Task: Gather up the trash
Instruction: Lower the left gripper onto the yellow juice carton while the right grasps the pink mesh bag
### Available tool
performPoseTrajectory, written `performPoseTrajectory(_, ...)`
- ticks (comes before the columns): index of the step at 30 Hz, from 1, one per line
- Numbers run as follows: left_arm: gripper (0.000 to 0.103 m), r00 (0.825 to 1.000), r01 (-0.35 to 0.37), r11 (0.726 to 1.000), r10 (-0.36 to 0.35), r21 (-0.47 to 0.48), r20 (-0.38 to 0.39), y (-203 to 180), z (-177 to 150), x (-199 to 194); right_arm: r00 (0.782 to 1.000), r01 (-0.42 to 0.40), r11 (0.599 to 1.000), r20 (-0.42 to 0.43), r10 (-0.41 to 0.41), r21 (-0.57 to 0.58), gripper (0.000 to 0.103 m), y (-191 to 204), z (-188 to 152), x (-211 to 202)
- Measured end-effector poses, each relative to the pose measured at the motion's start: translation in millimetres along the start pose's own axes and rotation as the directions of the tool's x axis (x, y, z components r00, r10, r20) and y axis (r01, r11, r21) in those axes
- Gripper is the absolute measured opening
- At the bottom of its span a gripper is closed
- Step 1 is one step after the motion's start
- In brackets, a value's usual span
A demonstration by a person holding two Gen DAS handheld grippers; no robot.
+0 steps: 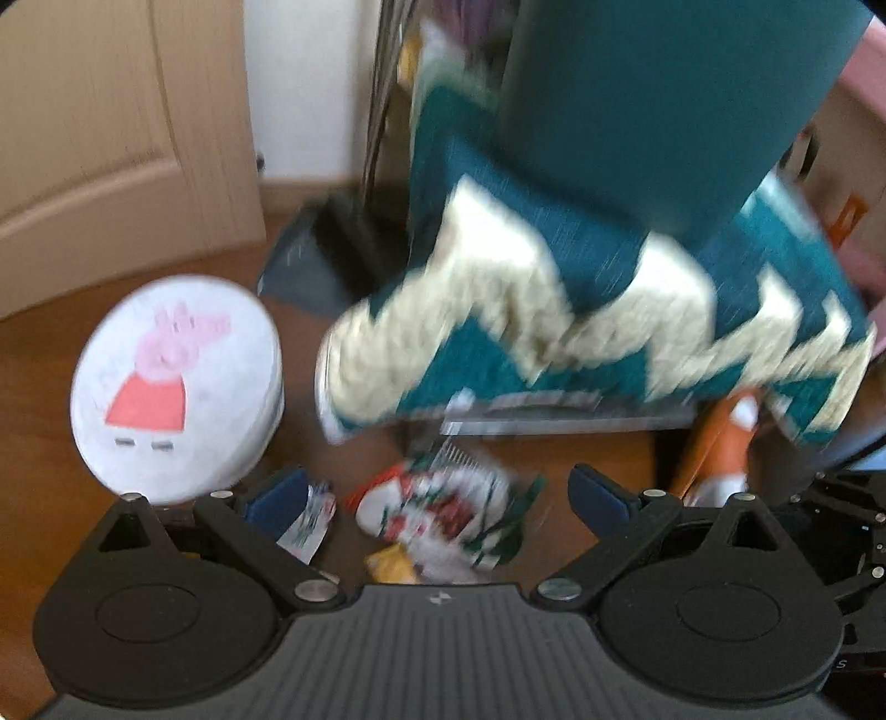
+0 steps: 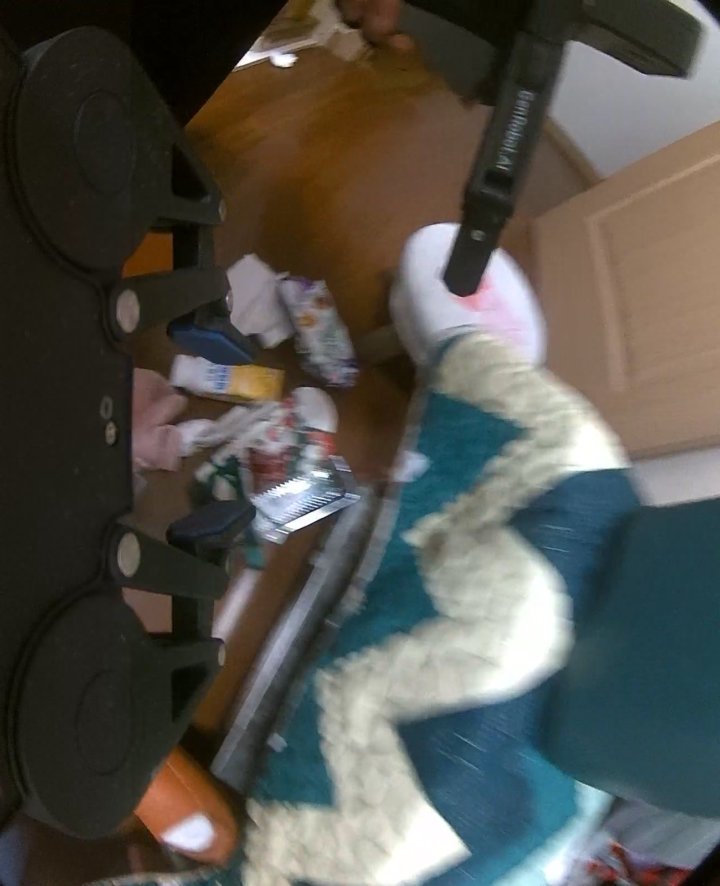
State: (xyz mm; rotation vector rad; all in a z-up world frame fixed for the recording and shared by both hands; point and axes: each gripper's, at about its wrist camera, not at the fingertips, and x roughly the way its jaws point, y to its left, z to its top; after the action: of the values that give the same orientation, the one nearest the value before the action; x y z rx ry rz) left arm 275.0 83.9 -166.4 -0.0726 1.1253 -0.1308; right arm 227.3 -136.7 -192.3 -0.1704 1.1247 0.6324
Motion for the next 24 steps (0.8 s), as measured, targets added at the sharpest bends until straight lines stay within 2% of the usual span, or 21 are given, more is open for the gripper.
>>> performPoseTrajectory(3,0.101,0.996,-0.013,0.999,0.016,0.035,-0.088,10.2,-5.9,41.4,0.997,-0.001,1.0,-0.08,0.002,0.009,0.054,-3.7,-8.0,39.1)
performPoseTrajectory(8,0.101,0.977,-0.019,0.998,0.032,0.064,-0.21,25.9,-18.3,111.9,0.977,-0.012,1.0,-0.211,0.017,0.026,0.054,-10.6,-20.4,99.2)
performPoseTrajectory(11,0.101,0.96,-0.013,0.997,0.033,0.075,-0.279,32.4,-32.6,154.7,0.961,-0.03,0.999,-0.273,0.036,0.023,0.054,-12.0,-28.5,130.1)
performPoseTrajectory(15,0.101,0.924,0.007,0.998,0.015,0.057,-0.383,36.6,-59.9,207.0,0.927,-0.053,0.998,-0.369,0.065,0.044,0.054,-12.0,-49.7,169.0)
performPoseTrajectory(18,0.101,0.904,0.015,0.999,0.004,0.042,-0.427,36.5,-79.2,236.7,0.902,-0.058,0.997,-0.426,0.072,0.046,0.054,-9.9,-64.5,193.4)
performPoseTrajectory(22,0.101,0.877,0.004,1.0,-0.006,-0.005,-0.48,38.6,-100.7,269.0,0.88,-0.046,0.998,-0.471,0.059,0.041,0.054,-12.0,-78.4,225.7)
performPoseTrajectory(24,0.101,0.868,0.003,1.0,-0.002,0.002,-0.496,37.7,-108.5,280.3,0.872,-0.04,0.999,-0.487,0.049,0.03,0.054,-13.3,-82.2,240.6)
